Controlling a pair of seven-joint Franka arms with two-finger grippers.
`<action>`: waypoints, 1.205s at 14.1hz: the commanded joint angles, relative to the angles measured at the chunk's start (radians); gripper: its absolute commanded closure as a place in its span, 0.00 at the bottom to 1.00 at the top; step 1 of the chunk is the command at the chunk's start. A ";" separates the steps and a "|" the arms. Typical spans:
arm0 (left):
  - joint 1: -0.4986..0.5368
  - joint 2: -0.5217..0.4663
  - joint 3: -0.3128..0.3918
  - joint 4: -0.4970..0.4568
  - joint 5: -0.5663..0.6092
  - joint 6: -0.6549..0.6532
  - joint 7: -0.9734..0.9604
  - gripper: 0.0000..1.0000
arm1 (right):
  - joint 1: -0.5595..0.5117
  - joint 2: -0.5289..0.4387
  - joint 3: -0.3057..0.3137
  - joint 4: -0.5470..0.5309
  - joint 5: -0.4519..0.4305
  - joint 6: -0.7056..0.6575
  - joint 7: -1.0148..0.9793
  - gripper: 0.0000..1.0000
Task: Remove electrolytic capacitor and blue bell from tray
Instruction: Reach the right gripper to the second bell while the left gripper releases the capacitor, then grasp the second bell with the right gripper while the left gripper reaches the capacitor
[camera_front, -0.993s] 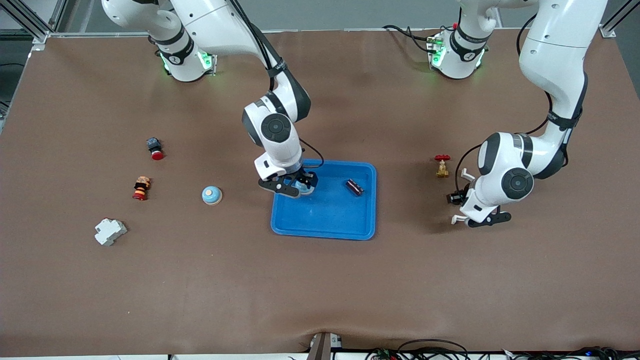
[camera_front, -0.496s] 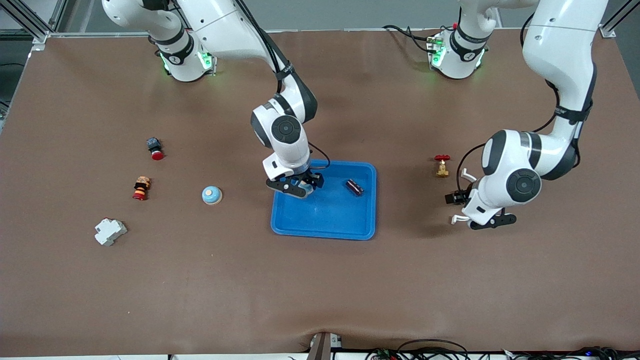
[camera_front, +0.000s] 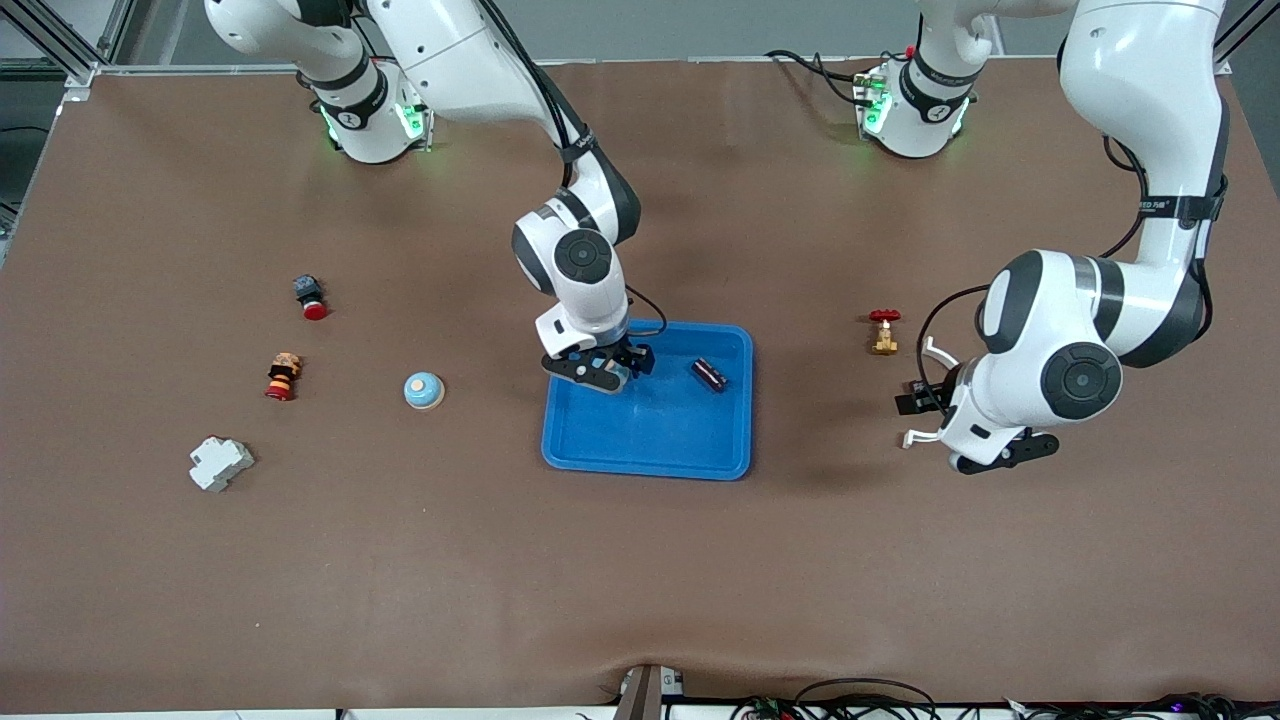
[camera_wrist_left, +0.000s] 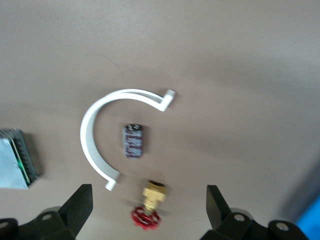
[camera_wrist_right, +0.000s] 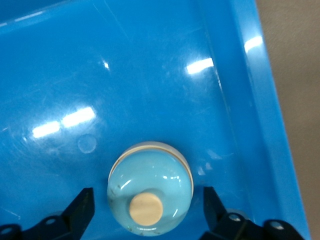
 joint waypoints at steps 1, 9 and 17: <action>-0.006 0.003 -0.037 0.060 -0.022 -0.055 -0.097 0.00 | 0.012 0.016 -0.011 0.031 -0.051 -0.004 0.033 0.46; -0.120 0.062 -0.098 0.147 -0.048 -0.041 -0.634 0.00 | -0.029 -0.002 -0.017 0.136 -0.048 -0.169 0.042 1.00; -0.240 0.151 -0.098 0.161 -0.053 0.202 -1.158 0.00 | -0.215 -0.146 -0.019 0.059 -0.052 -0.272 -0.313 1.00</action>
